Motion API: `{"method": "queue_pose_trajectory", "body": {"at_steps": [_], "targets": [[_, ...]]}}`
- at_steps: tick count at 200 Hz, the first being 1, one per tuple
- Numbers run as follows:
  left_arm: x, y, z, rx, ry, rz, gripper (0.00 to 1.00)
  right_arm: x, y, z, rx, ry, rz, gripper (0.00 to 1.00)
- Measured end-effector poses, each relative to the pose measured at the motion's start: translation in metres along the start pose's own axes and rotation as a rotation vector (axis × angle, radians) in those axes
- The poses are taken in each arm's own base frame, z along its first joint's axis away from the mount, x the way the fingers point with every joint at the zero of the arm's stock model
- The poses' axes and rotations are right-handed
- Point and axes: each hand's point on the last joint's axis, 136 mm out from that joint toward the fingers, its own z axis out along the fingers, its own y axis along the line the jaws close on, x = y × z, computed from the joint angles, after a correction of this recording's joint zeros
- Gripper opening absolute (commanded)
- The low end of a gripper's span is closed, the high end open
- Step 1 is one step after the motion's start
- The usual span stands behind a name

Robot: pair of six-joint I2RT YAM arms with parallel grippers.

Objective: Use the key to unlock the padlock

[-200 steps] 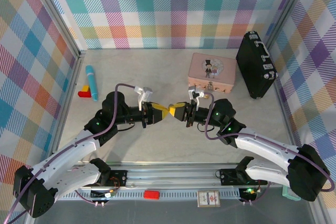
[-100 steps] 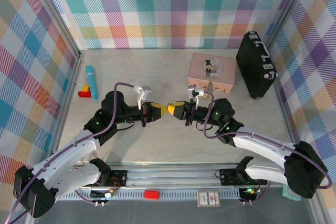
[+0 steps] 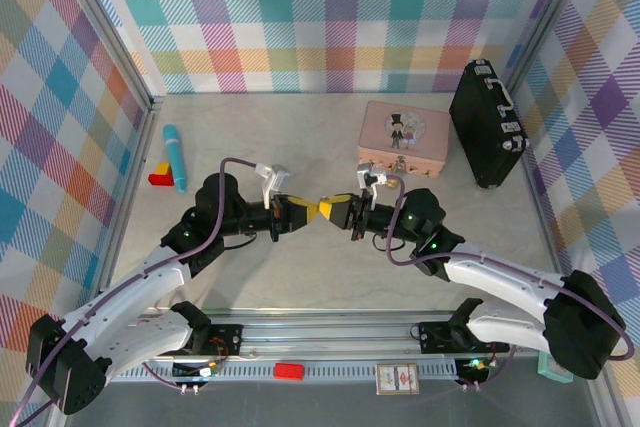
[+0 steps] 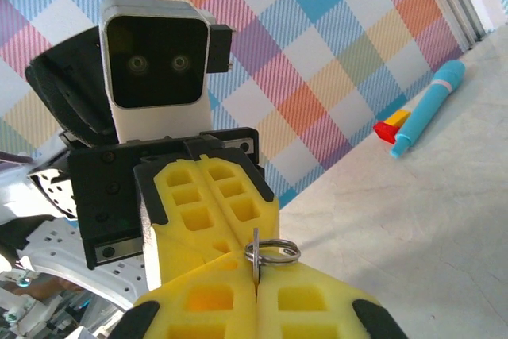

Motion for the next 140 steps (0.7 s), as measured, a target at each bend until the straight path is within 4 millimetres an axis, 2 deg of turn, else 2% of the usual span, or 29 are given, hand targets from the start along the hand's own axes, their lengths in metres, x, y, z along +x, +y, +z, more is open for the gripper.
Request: {"method": "queue_pose_trajectory", "body": {"at_steps": [40,80,94,118,140], "targets": [[0.004,0.01,-0.005,-0.07,0.007,-0.008,0.26,0.014,-0.006,-0.003,0.051,0.1,-0.108,0.0],[-0.004,0.006,-0.013,-0.112,0.003,-0.016,0.29,0.034,-0.003,-0.005,0.012,0.215,-0.209,0.0],[-0.006,0.005,-0.014,-0.112,0.002,-0.015,0.31,0.037,-0.004,-0.005,0.014,0.226,-0.222,0.0],[-0.003,0.004,-0.016,-0.116,0.008,-0.026,0.42,0.033,-0.005,-0.004,0.021,0.206,-0.214,0.0],[-0.001,0.004,-0.018,-0.119,0.005,-0.027,0.44,0.029,-0.008,0.0,0.033,0.183,-0.203,0.0]]}}
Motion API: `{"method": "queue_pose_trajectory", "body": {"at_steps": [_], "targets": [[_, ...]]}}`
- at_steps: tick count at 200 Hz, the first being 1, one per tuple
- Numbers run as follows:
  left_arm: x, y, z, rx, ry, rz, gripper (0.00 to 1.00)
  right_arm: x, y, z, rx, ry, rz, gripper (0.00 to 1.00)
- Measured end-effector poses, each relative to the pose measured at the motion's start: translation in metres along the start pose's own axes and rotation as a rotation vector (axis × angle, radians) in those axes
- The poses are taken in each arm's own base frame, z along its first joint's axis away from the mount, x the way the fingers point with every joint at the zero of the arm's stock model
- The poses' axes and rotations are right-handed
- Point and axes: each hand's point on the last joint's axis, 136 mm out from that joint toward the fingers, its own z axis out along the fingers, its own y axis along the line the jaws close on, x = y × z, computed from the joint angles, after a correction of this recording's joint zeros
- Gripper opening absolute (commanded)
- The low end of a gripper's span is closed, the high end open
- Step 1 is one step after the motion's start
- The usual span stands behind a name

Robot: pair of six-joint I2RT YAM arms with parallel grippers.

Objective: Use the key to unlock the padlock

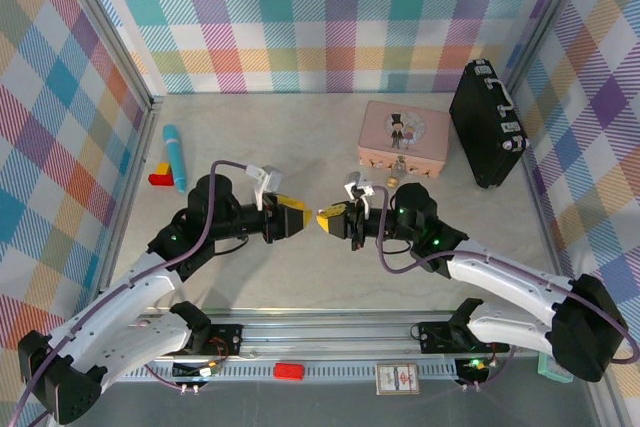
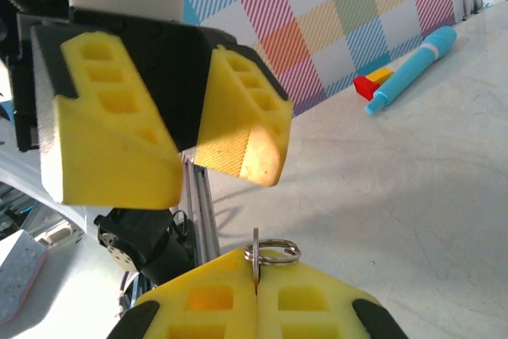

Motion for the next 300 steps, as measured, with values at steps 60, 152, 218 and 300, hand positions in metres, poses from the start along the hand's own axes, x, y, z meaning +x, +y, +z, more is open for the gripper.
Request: {"method": "queue_pose_trajectory", "body": {"at_steps": [60,152,218,300], "targets": [[0.004,0.052,-0.021,-0.324,-0.048,-0.049,0.52,0.027,-0.045,0.011,0.239,0.244,0.09,0.0],[0.016,0.111,-0.087,-0.747,-0.193,-0.117,0.59,0.213,-0.072,-0.007,0.613,1.118,0.265,0.0],[0.011,0.112,-0.106,-0.8,-0.26,-0.103,0.62,0.238,-0.076,-0.014,0.713,1.295,0.275,0.11],[0.015,0.117,-0.112,-0.837,-0.265,-0.102,0.64,0.234,-0.076,-0.009,0.718,1.293,0.274,0.31]]}}
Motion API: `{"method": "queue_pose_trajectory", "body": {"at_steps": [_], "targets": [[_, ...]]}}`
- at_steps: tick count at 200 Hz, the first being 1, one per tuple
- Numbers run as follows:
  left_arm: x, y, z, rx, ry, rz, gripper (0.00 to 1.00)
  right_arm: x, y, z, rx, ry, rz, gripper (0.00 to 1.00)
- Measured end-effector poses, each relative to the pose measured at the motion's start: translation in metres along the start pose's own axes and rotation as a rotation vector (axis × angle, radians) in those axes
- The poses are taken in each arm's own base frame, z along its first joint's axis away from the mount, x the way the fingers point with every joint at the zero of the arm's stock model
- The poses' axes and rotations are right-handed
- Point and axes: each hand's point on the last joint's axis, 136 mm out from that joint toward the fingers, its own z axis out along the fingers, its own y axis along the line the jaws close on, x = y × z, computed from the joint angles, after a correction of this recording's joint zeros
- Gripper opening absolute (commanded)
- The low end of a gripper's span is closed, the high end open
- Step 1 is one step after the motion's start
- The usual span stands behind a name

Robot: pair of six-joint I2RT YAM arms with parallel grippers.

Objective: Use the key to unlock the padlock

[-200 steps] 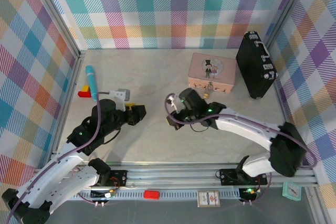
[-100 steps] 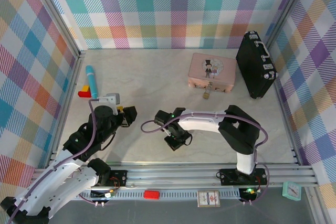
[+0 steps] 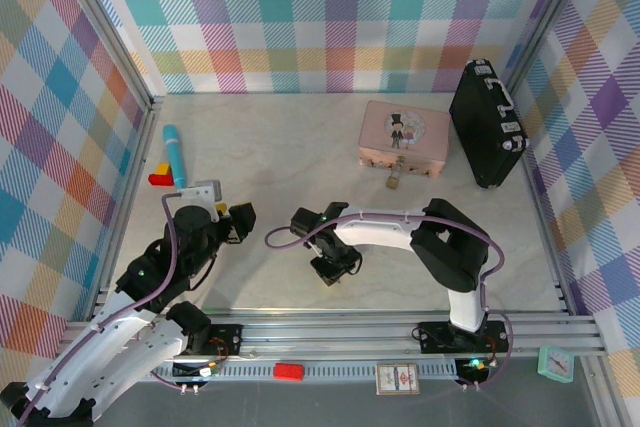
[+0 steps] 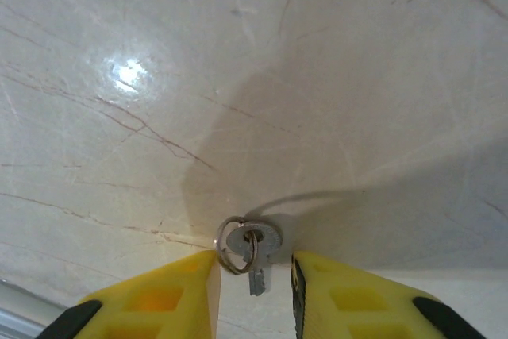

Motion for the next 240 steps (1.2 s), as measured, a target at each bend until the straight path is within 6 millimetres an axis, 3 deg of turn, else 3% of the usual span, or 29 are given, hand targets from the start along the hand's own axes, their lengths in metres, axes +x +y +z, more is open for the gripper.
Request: {"method": "queue_pose_trajectory", "body": {"at_steps": [51,132,240], "targets": [[0.003,0.001,0.001,-0.005,0.007,0.005,0.65,-0.014,0.002,-0.006,0.011,-0.028,-0.008,0.35],[0.003,0.002,0.0,-0.006,0.005,0.005,0.66,-0.014,0.001,0.001,0.019,-0.009,-0.006,0.33],[0.002,0.005,0.001,-0.02,0.002,0.004,0.66,-0.016,-0.001,-0.003,0.023,-0.036,0.002,0.04]]}}
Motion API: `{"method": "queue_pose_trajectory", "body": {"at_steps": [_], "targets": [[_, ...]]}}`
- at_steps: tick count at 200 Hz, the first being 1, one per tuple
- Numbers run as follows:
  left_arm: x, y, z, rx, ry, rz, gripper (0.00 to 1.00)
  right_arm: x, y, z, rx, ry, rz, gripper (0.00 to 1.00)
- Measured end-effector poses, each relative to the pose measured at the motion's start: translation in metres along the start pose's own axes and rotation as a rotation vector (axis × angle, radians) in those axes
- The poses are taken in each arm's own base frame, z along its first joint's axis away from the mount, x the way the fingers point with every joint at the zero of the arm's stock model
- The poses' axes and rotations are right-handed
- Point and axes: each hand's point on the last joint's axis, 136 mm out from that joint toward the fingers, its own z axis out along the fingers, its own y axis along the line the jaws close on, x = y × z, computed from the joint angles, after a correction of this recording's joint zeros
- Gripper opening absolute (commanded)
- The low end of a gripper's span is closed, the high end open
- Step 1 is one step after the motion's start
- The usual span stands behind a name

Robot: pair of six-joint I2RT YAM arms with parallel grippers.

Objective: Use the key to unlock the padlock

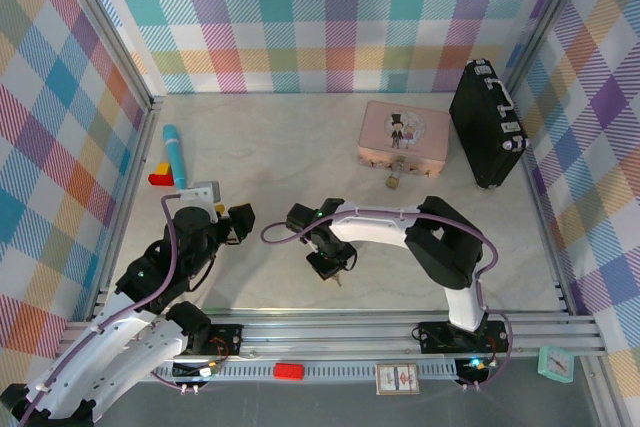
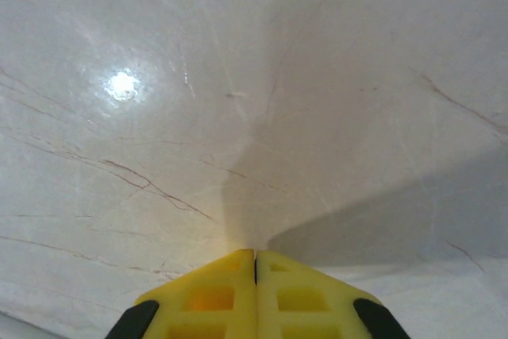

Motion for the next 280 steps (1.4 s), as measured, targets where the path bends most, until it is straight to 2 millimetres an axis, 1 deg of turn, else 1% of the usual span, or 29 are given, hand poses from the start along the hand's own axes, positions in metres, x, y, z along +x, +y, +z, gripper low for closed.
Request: {"method": "queue_pose_trajectory", "body": {"at_steps": [18,36,54,85,113,136,152,177,197,219,231,252,280], "targets": [[0.001,0.0,0.001,-0.002,0.006,0.001,0.67,-0.001,-0.001,-0.007,-0.002,-0.032,0.008,0.0],[0.003,0.0,0.003,-0.002,0.016,0.004,0.68,-0.003,-0.002,-0.017,-0.011,-0.075,0.023,0.0],[0.007,-0.003,0.006,0.004,0.036,0.009,0.71,-0.009,-0.003,-0.029,-0.032,-0.129,0.048,0.0],[0.022,-0.008,0.02,0.02,0.117,0.019,0.7,-0.016,-0.007,-0.054,-0.1,-0.24,0.109,0.0],[0.039,-0.02,0.033,0.067,0.207,0.023,0.68,-0.026,-0.01,-0.088,-0.178,-0.381,0.171,0.0],[0.044,-0.037,0.038,0.148,0.242,0.014,0.7,-0.035,-0.013,-0.119,-0.247,-0.505,0.212,0.0],[0.046,-0.052,0.042,0.232,0.251,0.002,0.7,-0.041,-0.015,-0.142,-0.293,-0.584,0.234,0.0],[0.062,-0.074,0.05,0.381,0.288,-0.022,0.7,-0.049,-0.014,-0.18,-0.369,-0.709,0.236,0.0],[0.073,-0.09,0.049,0.498,0.315,-0.042,0.68,-0.051,-0.009,-0.207,-0.421,-0.792,0.211,0.0],[0.067,-0.11,0.04,0.63,0.296,-0.041,0.67,-0.051,-0.004,-0.23,-0.466,-0.863,0.18,0.0],[0.059,-0.121,0.034,0.696,0.272,-0.032,0.7,-0.05,-0.002,-0.239,-0.484,-0.889,0.163,0.0],[0.048,-0.135,0.024,0.786,0.231,-0.023,0.71,-0.051,0.003,-0.249,-0.509,-0.919,0.133,0.0],[0.038,-0.153,0.017,0.912,0.2,-0.045,0.69,-0.05,0.007,-0.259,-0.535,-0.956,0.106,0.0]]}}
